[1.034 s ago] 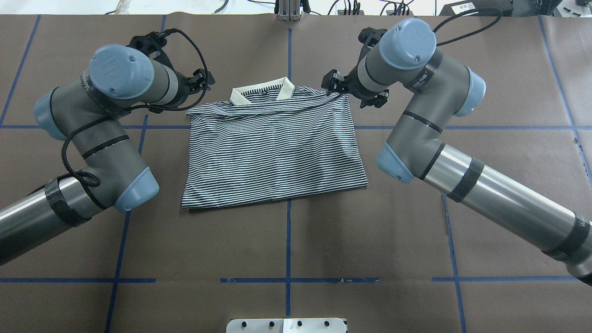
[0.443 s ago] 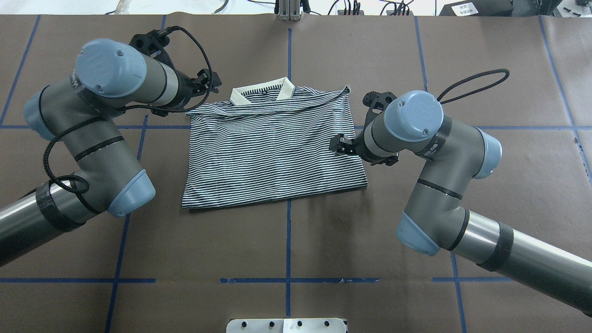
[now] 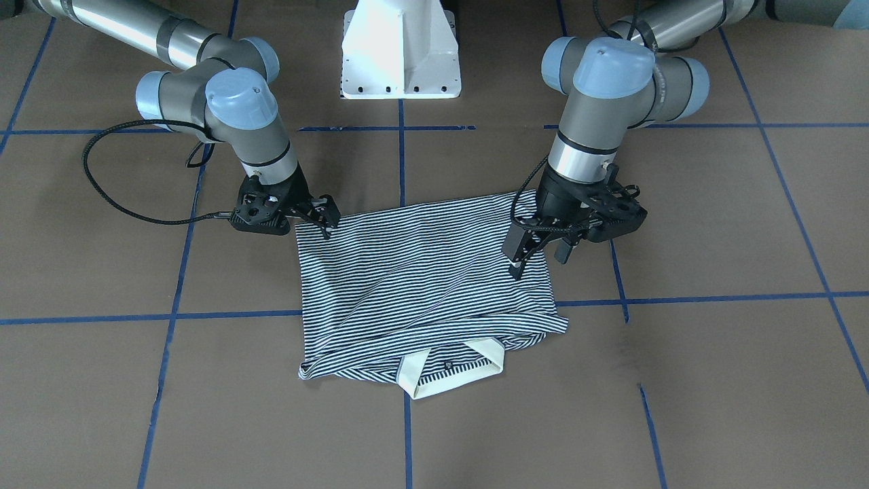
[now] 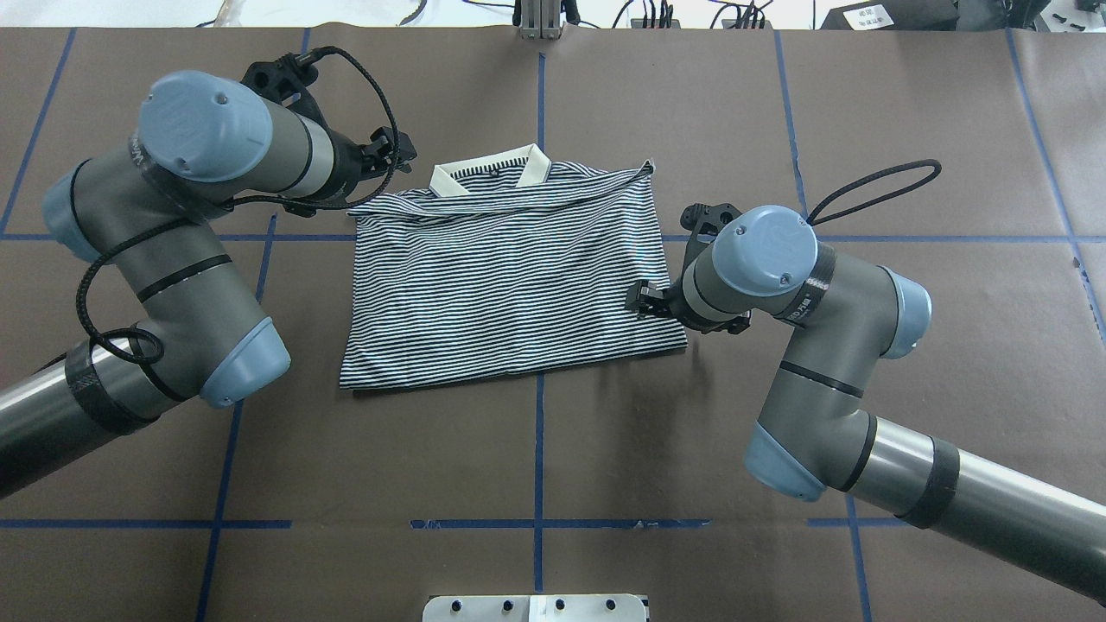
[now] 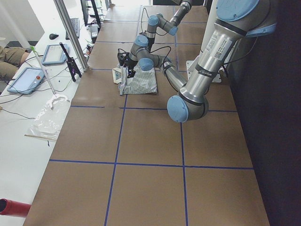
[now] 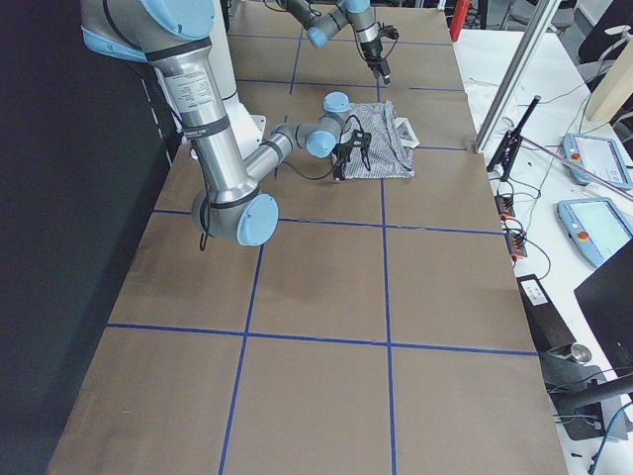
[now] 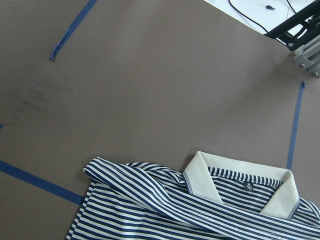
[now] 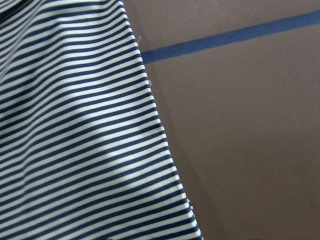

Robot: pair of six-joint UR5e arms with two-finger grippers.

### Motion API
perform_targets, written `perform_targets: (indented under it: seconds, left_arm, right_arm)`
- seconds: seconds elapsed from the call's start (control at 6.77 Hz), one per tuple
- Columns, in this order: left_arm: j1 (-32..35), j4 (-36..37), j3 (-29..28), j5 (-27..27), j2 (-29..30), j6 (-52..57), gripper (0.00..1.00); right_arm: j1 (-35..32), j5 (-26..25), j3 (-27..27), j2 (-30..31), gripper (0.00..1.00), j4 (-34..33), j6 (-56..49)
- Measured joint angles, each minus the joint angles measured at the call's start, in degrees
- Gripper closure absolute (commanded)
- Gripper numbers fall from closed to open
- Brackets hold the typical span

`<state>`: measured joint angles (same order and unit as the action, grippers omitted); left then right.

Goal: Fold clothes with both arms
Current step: 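Drag the folded shirt toward the robot with the right gripper while the left lowers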

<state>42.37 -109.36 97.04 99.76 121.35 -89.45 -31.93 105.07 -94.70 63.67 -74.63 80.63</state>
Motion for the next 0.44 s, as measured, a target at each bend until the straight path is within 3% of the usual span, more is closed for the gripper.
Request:
perform_targets:
  seconds: [0.15,0.3,0.44]
  left_arm:
    - [0.0,0.0,0.1,0.0,-0.1,0.1,0.01]
    - [0.0,0.0,0.2,0.0,-0.1,0.2,0.01]
    - [0.0,-0.1,0.2,0.0,-0.2,0.3,0.01]
  right_arm:
    - [0.2,0.0,0.3,0.2,0.68,0.0,0.0]
    - [0.4,0.0,0.7,0.3,0.98,0.0,-0.1]
    - [0.5,0.2,0.9,0.3,1.00,0.0,-0.2]
